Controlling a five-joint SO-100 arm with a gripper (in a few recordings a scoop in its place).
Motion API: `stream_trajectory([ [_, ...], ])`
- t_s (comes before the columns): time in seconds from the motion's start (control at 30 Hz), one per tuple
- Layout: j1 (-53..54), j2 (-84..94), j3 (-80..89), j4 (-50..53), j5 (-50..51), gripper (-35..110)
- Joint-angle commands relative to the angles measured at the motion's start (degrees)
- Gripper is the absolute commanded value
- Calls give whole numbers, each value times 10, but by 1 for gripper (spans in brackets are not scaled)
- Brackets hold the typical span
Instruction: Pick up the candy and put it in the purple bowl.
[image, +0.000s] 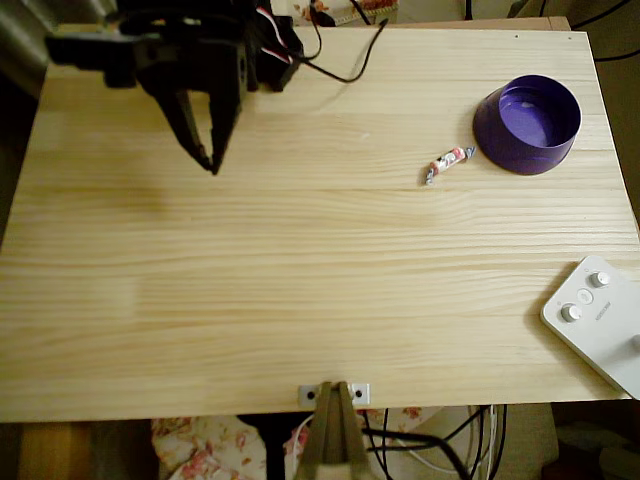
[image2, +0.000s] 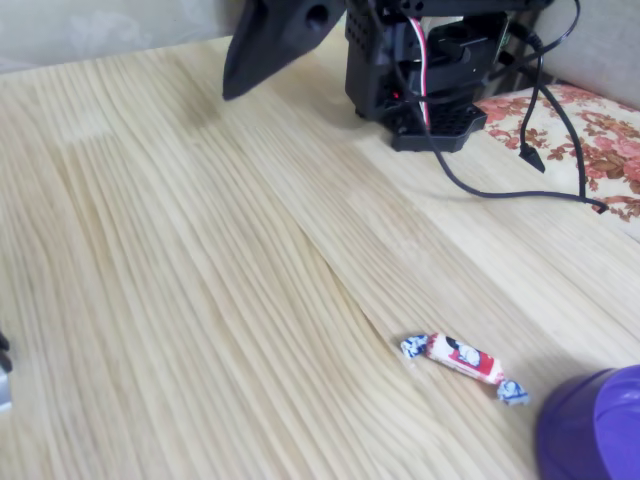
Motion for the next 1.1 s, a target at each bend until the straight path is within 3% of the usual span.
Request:
stream_trajectory([
  [0.0,-58,-7,-94,15,-12,-1],
  [0.37,-339,-156,-168,-33,-119,-1],
  [0.6,-386,-312,-258,-39,-241,-1],
  [0.77,-424,-397,-282,-97,-243,-1],
  [1.07,-518,-562,-355,-120,-366,0],
])
